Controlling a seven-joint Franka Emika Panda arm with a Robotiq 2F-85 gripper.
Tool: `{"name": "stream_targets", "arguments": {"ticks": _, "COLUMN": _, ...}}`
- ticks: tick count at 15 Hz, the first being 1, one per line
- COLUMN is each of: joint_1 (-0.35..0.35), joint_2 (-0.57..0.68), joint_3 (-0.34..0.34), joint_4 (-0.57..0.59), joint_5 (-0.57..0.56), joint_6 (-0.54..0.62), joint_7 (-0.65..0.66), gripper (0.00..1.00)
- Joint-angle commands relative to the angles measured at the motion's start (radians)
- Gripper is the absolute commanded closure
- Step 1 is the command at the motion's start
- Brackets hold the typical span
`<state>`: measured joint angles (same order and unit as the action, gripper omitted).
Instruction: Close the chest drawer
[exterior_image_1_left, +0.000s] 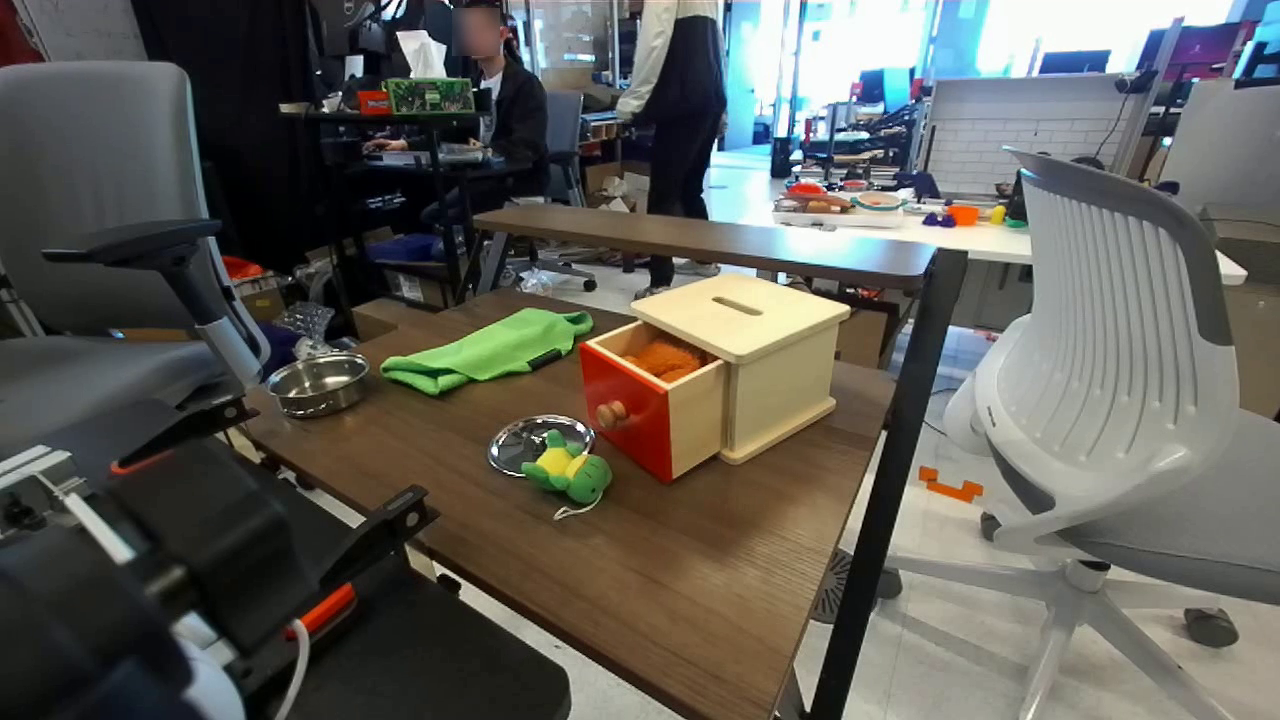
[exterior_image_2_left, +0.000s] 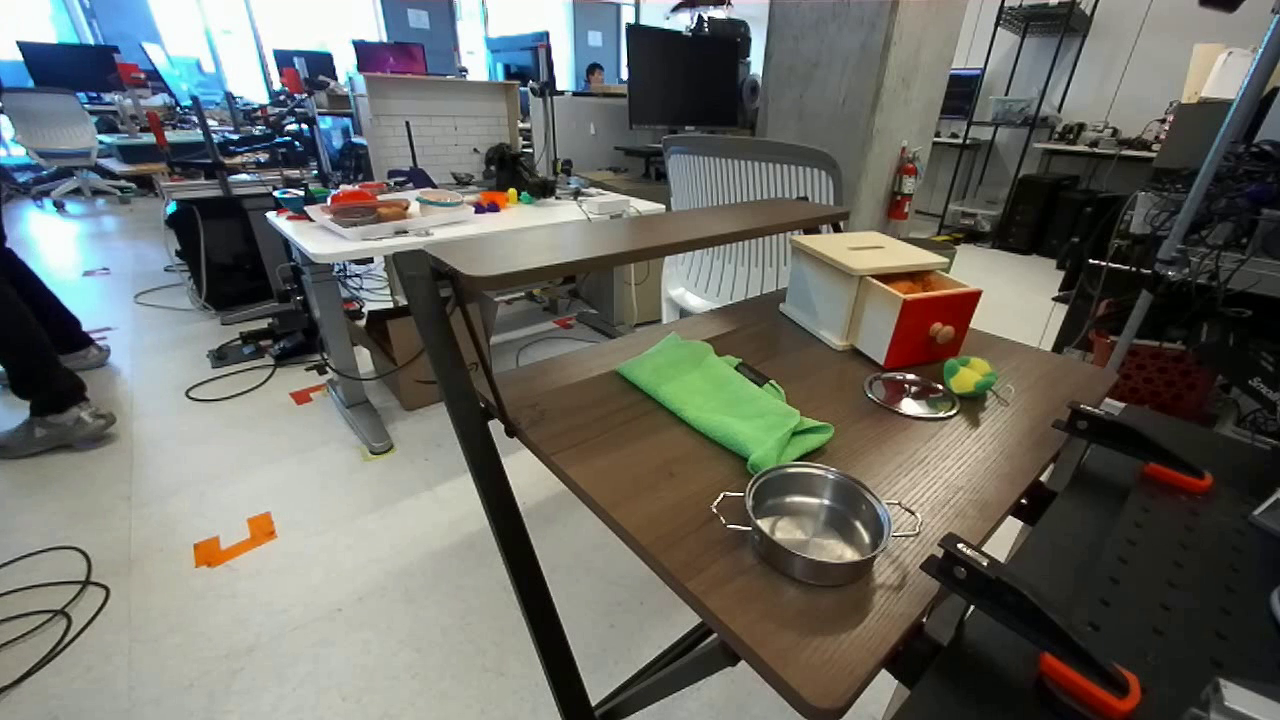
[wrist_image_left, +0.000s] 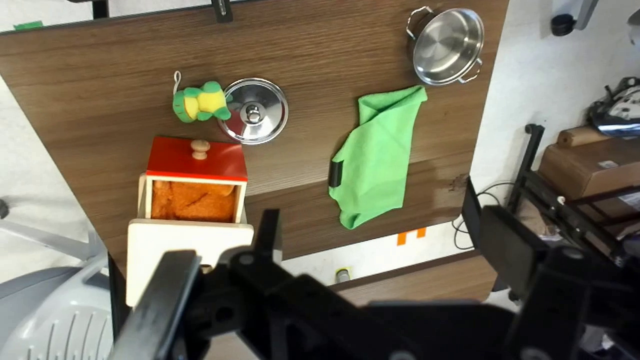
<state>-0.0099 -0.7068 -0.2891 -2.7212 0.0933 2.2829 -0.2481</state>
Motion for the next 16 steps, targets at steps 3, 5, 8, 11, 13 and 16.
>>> {"name": "stream_targets", "arguments": {"ticks": 3, "joint_1": 0.047, "joint_2": 0.372, "joint_3": -0.015, "joint_4": 0.200, "joint_5": 0.035, "joint_6": 0.062, "joint_7": 0.099, "gripper": 0.00}}
{"name": "stream_targets", "arguments": {"ticks": 5, "joint_1": 0.045, "joint_2": 0.496, "joint_3": -0.019, "joint_4": 0.264, "joint_5": 0.044, "joint_6": 0.066, "joint_7": 0.115, "gripper": 0.00}}
{"name": "stream_targets", "arguments": {"ticks": 8, "joint_1": -0.032, "joint_2": 0.632, "joint_3": 0.041, "joint_4": 0.316, "joint_5": 0.046, "joint_6": 0.096, "joint_7": 0.128, "gripper": 0.00}}
{"name": "stream_targets", "arguments": {"ticks": 11, "joint_1": -0.078, "joint_2": 0.738, "joint_3": 0.056, "joint_4": 0.335, "joint_5": 0.004, "joint_6": 0.155, "joint_7": 0.153, "gripper": 0.00}}
{"name": "stream_targets", "arguments": {"ticks": 13, "joint_1": -0.101, "joint_2": 0.786, "joint_3": 0.061, "joint_4": 0.332, "joint_5": -0.027, "joint_6": 0.183, "joint_7": 0.158, "gripper": 0.00}}
{"name": "stream_targets", "arguments": {"ticks": 16, "joint_1": -0.122, "joint_2": 0.853, "joint_3": 0.066, "joint_4": 0.334, "joint_5": -0.052, "joint_6": 0.235, "joint_7": 0.155, "gripper": 0.00}}
